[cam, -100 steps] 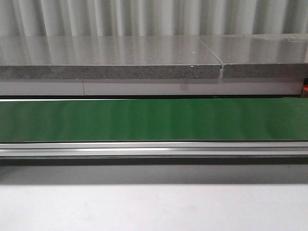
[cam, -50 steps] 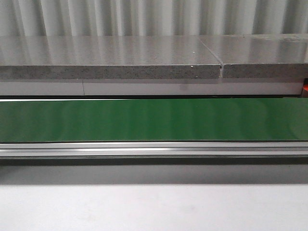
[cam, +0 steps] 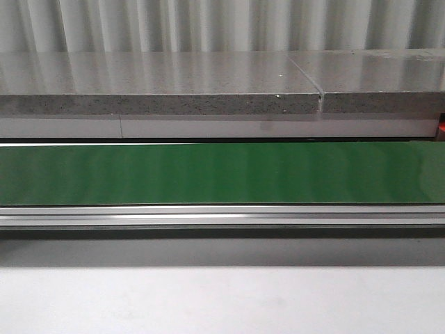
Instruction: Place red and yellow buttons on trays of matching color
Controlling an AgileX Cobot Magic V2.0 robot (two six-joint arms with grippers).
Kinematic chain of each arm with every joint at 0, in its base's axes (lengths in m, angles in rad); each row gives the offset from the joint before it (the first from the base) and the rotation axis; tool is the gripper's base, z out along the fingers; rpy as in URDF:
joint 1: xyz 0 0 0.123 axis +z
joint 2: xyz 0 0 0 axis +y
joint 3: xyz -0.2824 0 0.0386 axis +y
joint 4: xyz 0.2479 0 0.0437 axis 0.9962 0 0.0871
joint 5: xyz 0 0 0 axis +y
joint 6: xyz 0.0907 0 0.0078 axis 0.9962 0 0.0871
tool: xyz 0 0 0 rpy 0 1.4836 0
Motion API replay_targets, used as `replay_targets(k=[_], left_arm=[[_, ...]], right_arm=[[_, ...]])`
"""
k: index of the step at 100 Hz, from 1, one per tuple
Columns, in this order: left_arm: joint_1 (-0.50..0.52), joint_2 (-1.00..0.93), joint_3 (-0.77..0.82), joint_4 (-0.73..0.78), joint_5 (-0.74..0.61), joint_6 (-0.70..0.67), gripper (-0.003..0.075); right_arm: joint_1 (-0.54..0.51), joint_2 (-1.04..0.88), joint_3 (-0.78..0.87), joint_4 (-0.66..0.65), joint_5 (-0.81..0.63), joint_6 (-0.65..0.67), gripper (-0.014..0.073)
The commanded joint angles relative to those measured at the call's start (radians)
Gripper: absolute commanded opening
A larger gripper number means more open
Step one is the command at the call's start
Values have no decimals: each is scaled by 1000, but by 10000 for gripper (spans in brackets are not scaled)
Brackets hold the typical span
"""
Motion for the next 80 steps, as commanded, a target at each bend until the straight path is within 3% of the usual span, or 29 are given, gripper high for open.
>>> replay_targets(k=[1,69,80], left_arm=[[-8,3,-28,-10,-73,-2,-20],[-8,16,-28,-10,-80,-2,-19],[-8,25,-28,-10,-69,-2,29]], right_arm=[[2,-4,-24,-3,-56,-9,-68],[2,-4,-24,-3,-48,-9,-68],[2,-4,-24,-3,-48,-9,-68]])
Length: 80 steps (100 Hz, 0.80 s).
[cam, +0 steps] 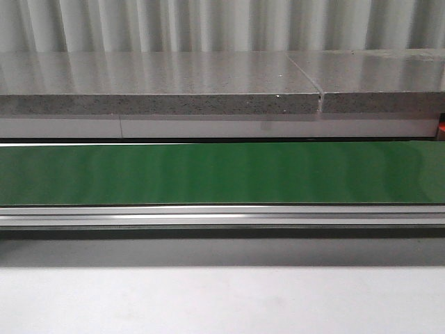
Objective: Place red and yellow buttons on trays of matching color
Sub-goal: 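Move the left gripper over the remaining red and yellow buttons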
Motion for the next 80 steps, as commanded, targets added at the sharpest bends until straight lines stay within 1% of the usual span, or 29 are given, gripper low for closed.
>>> replay_targets(k=[1,8,11,13,18,20,21,25,32,38,55,62,67,80], left_arm=[[-8,13,-28,-10,-69,-2,37],[-8,13,-28,-10,-69,-2,148],[-8,13,-28,-10,-71,-2,226],[-8,13,-28,-10,-71,-2,261],[-8,13,-28,-10,-71,-2,410],[-8,13,-28,-10,-73,-2,447],[-8,13,-28,-10,-73,-2,482],[-8,13,-28,-10,-78,-2,571],[-8,13,-28,-10,-79,-2,657],[-8,13,-28,-10,-76,-2,668],[-8,13,-28,-10,-76,-6,641],[-5,13,-28,-10,-96,-62,639],[11,13,-28,-10,-103,-128,638],[102,44,-28,-10,-106,-242,638]], right_arm=[[2,-4,-24,-3,-53,-9,-68],[2,-4,-24,-3,-53,-9,-68],[2,-4,-24,-3,-53,-9,-68],[2,-4,-24,-3,-53,-9,-68],[2,-4,-24,-3,-53,-9,-68],[2,-4,-24,-3,-53,-9,-68],[2,-4,-24,-3,-53,-9,-68],[2,-4,-24,-3,-53,-9,-68],[2,-4,-24,-3,-53,-9,-68],[2,-4,-24,-3,-53,-9,-68],[2,-4,-24,-3,-53,-9,-68],[2,-4,-24,-3,-53,-9,-68],[2,-4,-24,-3,-53,-9,-68],[2,-4,-24,-3,-53,-9,-68]])
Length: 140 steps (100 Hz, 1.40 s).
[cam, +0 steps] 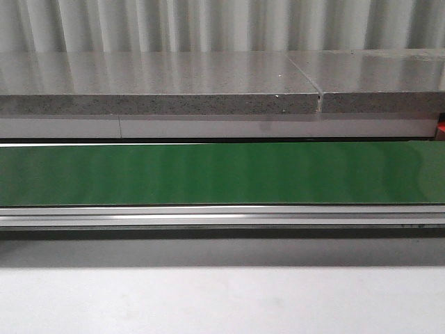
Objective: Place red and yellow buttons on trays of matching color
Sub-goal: 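Move the left gripper over the remaining red and yellow buttons, then lower the left gripper and grasp a red push-button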
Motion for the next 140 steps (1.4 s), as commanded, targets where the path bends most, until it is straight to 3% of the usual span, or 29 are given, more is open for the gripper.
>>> replay_targets(k=[1,25,42,74,140], left_arm=[[56,29,-28,-10,-81,-90,638],[295,192,-52,-30,-34,-136,639],[386,370,-134,-57,56,-134,639],[398,700,-343,-57,181,-127,639],[398,962,-426,-57,121,-126,639]], right_arm=[[2,-4,-24,-3,-54,-9,-68],[2,-3,-24,-3,-54,-9,-68],[2,-3,-24,-3,-54,-9,-68],[2,-3,-24,-3,-54,-9,-68],[2,-3,-24,-3,-54,-9,-68]])
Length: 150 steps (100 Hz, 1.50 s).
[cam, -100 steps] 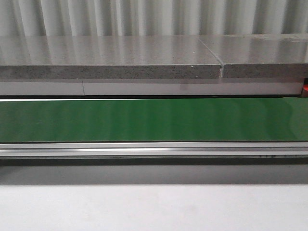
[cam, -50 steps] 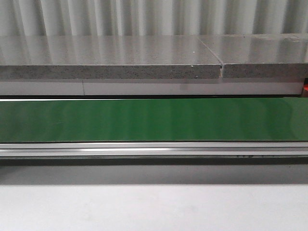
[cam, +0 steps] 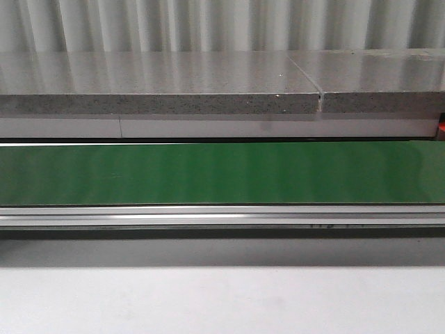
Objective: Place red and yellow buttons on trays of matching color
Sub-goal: 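Lower the left gripper and grasp a red push-button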
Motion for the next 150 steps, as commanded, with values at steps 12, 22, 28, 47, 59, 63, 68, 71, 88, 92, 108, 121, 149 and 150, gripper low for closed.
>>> replay_targets(k=[12,22,28,47,59,63,68,71,88,92,108,121,149,150], left_arm=[[2,23,-73,-14,-51,-2,639],[2,46,-88,-16,-56,-2,638],[2,52,-88,-19,-65,-4,638],[2,58,-88,-19,-83,-8,639],[2,58,-88,-19,-83,-8,638],[2,58,-88,-19,-83,-8,638],[2,58,-88,-19,-83,-8,638],[2,58,-88,-19,-83,-8,638],[2,58,-88,-19,-89,-8,638],[2,58,-88,-19,-88,-8,638],[9,73,-88,-19,-87,-8,638],[13,90,-88,-19,-80,-8,638],[13,98,-88,-19,-80,-8,570],[13,98,-88,-19,-80,-8,561]], right_arm=[[2,-3,-24,-3,-54,-9,-68],[2,-3,-24,-3,-54,-9,-68],[2,-3,-24,-3,-54,-9,-68],[2,-3,-24,-3,-54,-9,-68],[2,-3,-24,-3,-54,-9,-68],[2,-3,-24,-3,-54,-9,-68],[2,-3,-24,-3,-54,-9,-68],[2,-3,-24,-3,-54,-9,-68],[2,-3,-24,-3,-54,-9,-68],[2,-3,-24,-3,-54,-9,-68],[2,-3,-24,-3,-54,-9,-68],[2,-3,-24,-3,-54,-9,-68],[2,-3,-24,-3,-54,-9,-68],[2,-3,-24,-3,-54,-9,-68]])
